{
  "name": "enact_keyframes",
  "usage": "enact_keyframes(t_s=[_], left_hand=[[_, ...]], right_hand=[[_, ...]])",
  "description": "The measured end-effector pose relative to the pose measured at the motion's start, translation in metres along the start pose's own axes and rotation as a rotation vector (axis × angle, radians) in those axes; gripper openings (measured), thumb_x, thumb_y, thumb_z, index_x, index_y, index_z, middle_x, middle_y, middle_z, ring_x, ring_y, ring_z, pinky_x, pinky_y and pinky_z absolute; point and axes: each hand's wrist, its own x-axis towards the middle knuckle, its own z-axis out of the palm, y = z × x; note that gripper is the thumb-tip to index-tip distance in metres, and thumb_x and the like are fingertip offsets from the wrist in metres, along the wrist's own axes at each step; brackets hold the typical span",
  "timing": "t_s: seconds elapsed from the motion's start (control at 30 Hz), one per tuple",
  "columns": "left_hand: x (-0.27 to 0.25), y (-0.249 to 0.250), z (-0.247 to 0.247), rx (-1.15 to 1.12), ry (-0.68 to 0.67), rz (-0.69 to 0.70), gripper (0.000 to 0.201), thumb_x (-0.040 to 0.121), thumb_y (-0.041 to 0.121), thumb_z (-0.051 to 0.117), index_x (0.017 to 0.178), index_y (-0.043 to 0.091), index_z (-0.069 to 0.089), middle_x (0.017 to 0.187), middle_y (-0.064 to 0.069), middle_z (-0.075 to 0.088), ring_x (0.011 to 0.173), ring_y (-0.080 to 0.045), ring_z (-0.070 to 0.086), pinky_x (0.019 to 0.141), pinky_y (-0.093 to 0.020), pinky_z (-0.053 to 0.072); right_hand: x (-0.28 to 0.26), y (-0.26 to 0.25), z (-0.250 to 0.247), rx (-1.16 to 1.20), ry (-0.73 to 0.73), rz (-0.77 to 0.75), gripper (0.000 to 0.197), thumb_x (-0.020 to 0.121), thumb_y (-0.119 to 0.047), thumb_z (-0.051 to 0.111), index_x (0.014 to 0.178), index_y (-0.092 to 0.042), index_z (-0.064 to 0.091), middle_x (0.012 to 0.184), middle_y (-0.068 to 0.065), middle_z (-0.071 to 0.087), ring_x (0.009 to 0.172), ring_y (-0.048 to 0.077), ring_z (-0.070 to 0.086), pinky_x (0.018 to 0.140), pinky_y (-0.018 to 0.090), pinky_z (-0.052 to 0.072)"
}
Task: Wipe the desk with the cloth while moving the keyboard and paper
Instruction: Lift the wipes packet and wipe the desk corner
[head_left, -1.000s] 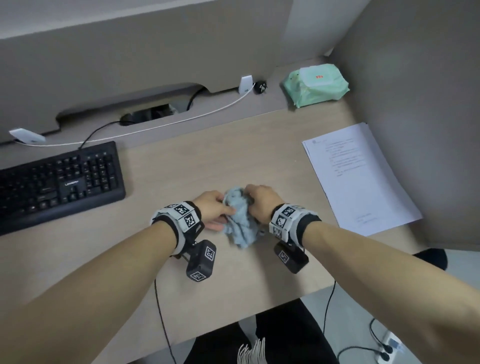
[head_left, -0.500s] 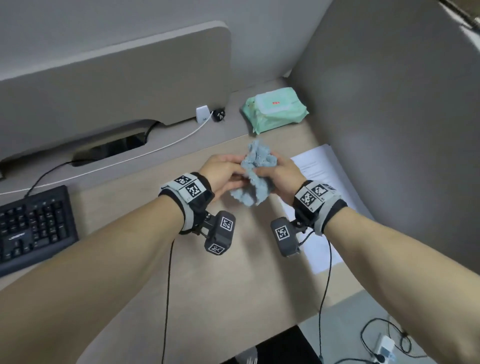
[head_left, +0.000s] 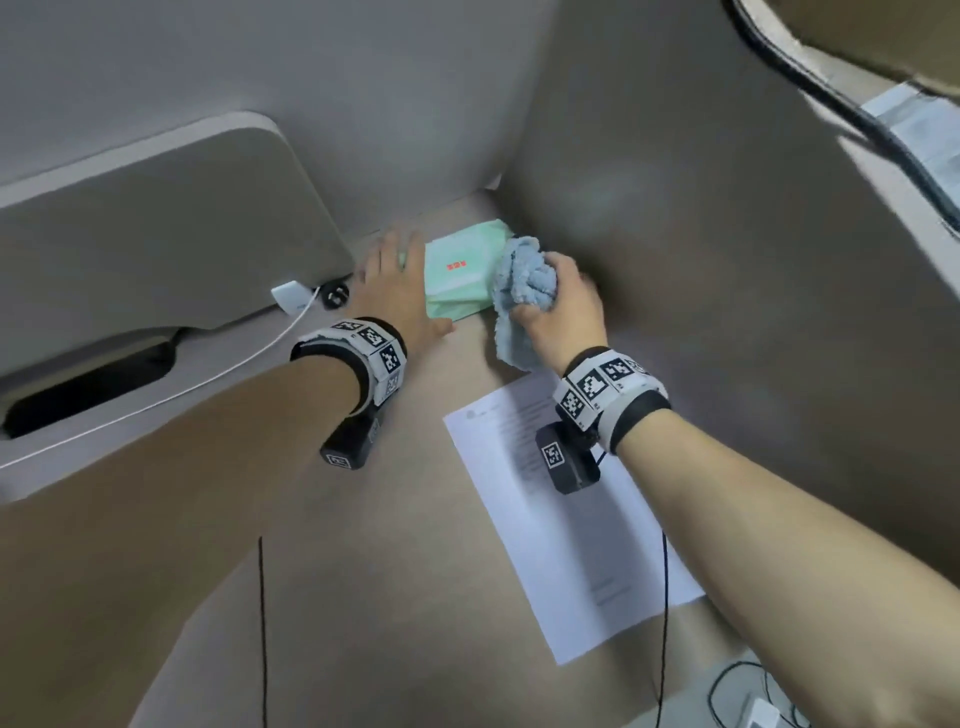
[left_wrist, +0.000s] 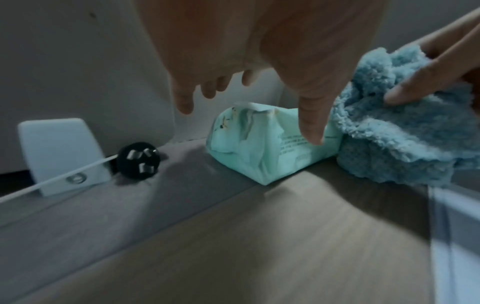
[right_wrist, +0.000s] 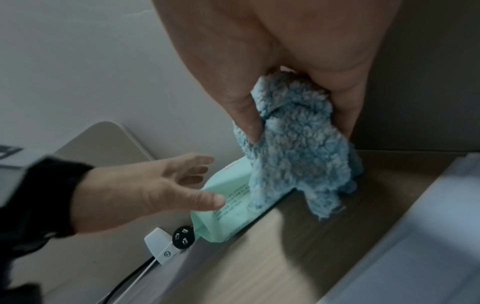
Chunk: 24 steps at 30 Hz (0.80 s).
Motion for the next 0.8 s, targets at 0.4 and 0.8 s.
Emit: enact_keyframes(t_s=[0.4,0.8], left_hand=[[0.022,-0.003,-0.001,-0.037,-0.068,0.048,0.083,0.072,0.04,0.075,0.138,0.011,0.035,0.128,-0.017,0.049,0.116,-0.036,0.047,0.095,-0.044,0.042],[-0.086,-0.101,-0.002,-0.105,-0.124,-0.237,0.066,0.074,0.032,0.07,0.131,0.017,0.039,0.125,-0.008,0.049,0.114,-0.031,0.051,0.083,-0.037,0.042]], right_hand=[[0.007,0.01,0.017,-0.461,-0.275,-0.177,0.058,0.092,-0.029,0.056,0.147,-0.027,0.04,0.16,0.013,0.016,0.132,0.043,0.04,0.108,0.042,0.035],[0.041,-0.015,0.045,-0.6,-0.132,-0.14,0.052,0.089,-0.008,0.051,0.14,-0.019,0.047,0.151,0.019,0.03,0.124,0.045,0.047,0.105,0.045,0.039]])
